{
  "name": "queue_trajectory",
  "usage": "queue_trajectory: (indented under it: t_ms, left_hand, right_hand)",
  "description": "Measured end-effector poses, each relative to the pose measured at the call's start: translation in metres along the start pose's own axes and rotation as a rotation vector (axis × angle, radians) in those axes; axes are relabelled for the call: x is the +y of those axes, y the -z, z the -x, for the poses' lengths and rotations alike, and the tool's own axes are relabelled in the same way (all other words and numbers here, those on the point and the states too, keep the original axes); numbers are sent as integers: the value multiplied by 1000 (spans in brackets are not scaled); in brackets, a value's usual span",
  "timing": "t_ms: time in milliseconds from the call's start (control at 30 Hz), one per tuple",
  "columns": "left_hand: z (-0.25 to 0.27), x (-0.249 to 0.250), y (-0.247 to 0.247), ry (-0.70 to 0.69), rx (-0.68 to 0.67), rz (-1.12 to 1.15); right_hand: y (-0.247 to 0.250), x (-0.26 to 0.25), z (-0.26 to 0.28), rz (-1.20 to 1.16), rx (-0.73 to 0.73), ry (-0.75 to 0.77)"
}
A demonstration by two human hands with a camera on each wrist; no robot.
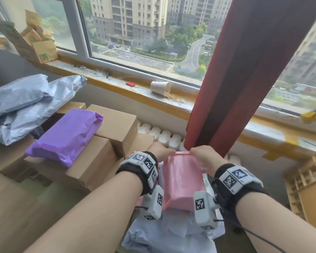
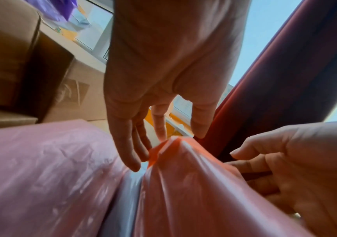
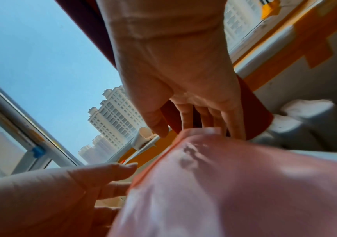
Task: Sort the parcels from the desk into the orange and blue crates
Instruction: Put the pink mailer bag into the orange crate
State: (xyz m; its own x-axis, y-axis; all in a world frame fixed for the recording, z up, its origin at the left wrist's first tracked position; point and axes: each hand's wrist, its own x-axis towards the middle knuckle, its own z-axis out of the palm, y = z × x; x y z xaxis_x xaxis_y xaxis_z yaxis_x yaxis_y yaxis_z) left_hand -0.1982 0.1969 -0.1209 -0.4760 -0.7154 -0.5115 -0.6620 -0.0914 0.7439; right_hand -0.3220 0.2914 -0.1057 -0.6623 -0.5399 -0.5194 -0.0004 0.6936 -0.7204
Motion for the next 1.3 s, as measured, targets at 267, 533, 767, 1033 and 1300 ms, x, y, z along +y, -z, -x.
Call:
queue_trajectory:
  t_ms: [267, 533, 767, 1033, 1300]
  left_hand:
    - [-2, -12, -9, -5, -63, 100]
    - [-4, -8, -10, 52, -111, 197]
    - [8, 20, 13, 35, -145, 321]
    - [34, 69, 45, -214, -47, 321]
    - [61, 106, 83, -513, 126, 300]
  right_hand:
    - [1, 28, 1, -97, -35, -61]
    - [8, 25, 12, -130, -43, -38]
    - [23, 1, 29, -187, 8, 9]
    - [50, -38, 57, -311, 15, 120]
    - [68, -63, 76, -241, 146, 116]
